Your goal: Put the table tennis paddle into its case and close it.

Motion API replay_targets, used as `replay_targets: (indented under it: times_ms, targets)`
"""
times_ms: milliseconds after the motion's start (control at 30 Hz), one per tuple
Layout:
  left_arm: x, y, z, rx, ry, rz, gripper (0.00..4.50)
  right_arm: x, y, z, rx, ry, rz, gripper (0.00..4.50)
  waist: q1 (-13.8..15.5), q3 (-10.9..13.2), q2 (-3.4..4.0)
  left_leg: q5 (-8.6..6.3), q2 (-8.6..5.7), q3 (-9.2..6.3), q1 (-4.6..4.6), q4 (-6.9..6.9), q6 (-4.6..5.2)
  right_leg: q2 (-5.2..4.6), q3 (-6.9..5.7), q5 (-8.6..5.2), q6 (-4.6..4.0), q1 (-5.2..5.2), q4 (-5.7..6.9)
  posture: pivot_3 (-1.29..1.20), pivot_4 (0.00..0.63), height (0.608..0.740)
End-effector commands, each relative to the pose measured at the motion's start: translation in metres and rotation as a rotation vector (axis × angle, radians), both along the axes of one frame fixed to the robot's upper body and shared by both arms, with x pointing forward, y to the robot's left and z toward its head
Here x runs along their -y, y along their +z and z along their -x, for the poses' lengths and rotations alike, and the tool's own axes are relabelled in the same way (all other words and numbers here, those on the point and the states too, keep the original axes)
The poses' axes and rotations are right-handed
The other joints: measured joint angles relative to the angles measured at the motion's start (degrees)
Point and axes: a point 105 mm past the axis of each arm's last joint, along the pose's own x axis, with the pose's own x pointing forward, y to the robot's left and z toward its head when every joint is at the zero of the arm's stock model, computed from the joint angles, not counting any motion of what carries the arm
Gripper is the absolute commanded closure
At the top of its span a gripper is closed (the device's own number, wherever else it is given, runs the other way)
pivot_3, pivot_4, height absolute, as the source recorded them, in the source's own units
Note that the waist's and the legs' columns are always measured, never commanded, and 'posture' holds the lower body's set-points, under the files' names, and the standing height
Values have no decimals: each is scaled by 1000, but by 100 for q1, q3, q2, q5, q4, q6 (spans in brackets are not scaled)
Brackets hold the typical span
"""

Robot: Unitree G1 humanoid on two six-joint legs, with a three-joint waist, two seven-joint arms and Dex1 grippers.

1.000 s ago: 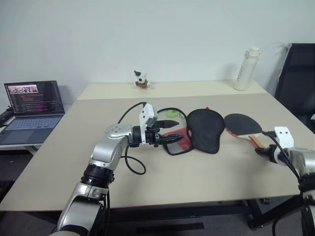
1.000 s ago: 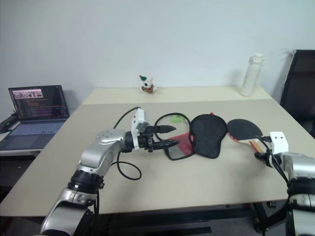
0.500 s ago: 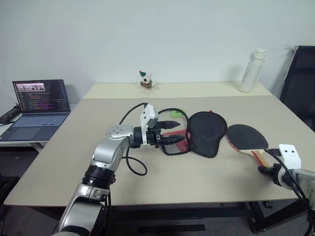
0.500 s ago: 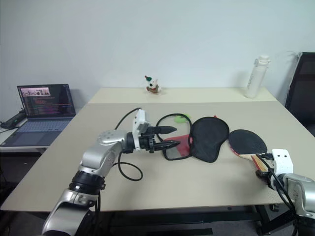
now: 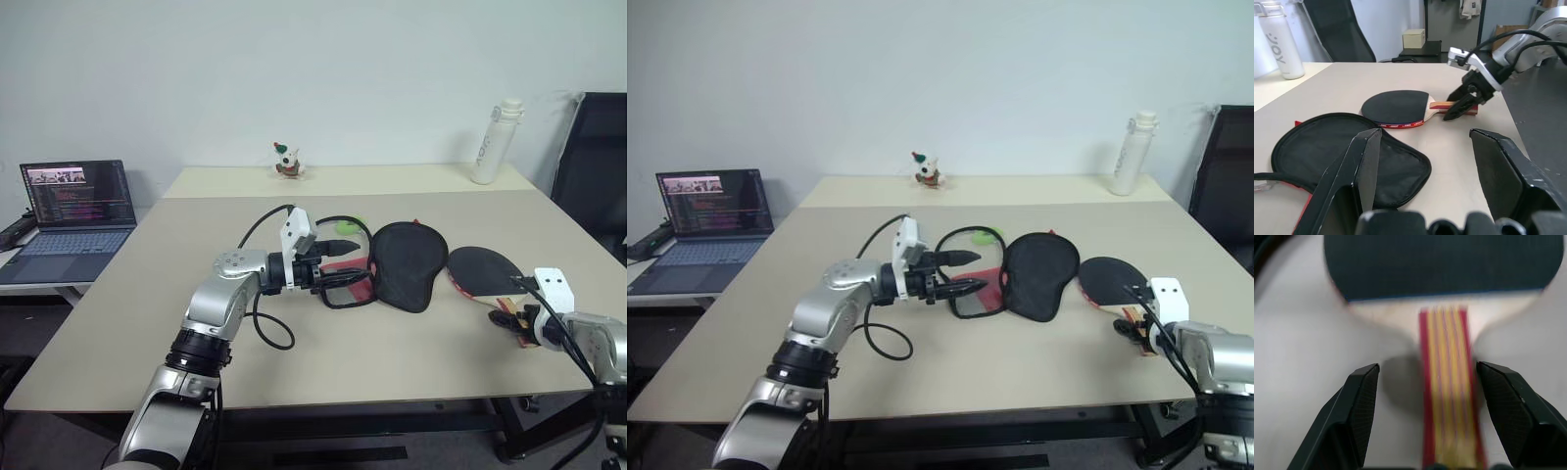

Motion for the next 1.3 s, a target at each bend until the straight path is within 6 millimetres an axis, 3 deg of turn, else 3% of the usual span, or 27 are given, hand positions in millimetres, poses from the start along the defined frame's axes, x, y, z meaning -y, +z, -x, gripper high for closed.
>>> replay_targets:
  times_ms: [33,200,400,467,667,800,967,1133,1300]
  targets:
    - [-4,11,2,54,13,20,1360,14,9,-11,38,-19,38,1021,7,0,0,0,0,0,-1,0,0,0,-1,0,0,0,-1,0,150,740]
    - [-7,12,1,58,25,18,1360,20,5,-16,15,-43,20,1185,9,0,-1,0,0,1,-1,7,0,0,1,4,3,3,-2,0,150,740]
    - [-9,12,1,62,36,15,1360,21,2,-17,9,-84,-12,3002,11,0,-1,-1,1,-1,-4,28,1,0,1,10,6,8,0,0,150,740]
    - [-10,12,1,62,39,15,1360,23,5,-19,30,-109,-12,3412,11,0,-1,-1,1,-1,-5,28,1,1,1,10,6,8,-1,0,150,740]
    - [-17,13,1,57,63,24,1360,15,50,-29,167,-124,-26,3412,10,2,1,-1,0,1,-9,31,2,0,6,13,9,2,1,0,150,740]
    - [-31,15,2,44,89,54,1360,-11,86,-30,254,-121,-90,3412,-19,4,6,-2,4,1,-18,27,3,2,7,12,8,-11,1,0,150,740]
    - [-51,12,11,-12,86,70,1360,-66,106,-30,304,-89,-193,3412,-60,5,7,-4,66,-5,-21,27,1,26,3,12,6,-14,0,0,150,740]
    - [-71,1,24,-75,56,26,1360,-126,98,-35,287,-71,-299,3412,-63,6,9,-4,84,-9,-18,22,1,44,-2,13,-7,-16,3,0,150,740]
    - [-83,-8,28,-84,89,-28,1360,-161,80,-50,268,-92,-344,3412,-18,8,13,-4,83,-5,-23,19,1,42,1,15,-12,-23,-4,0,150,740]
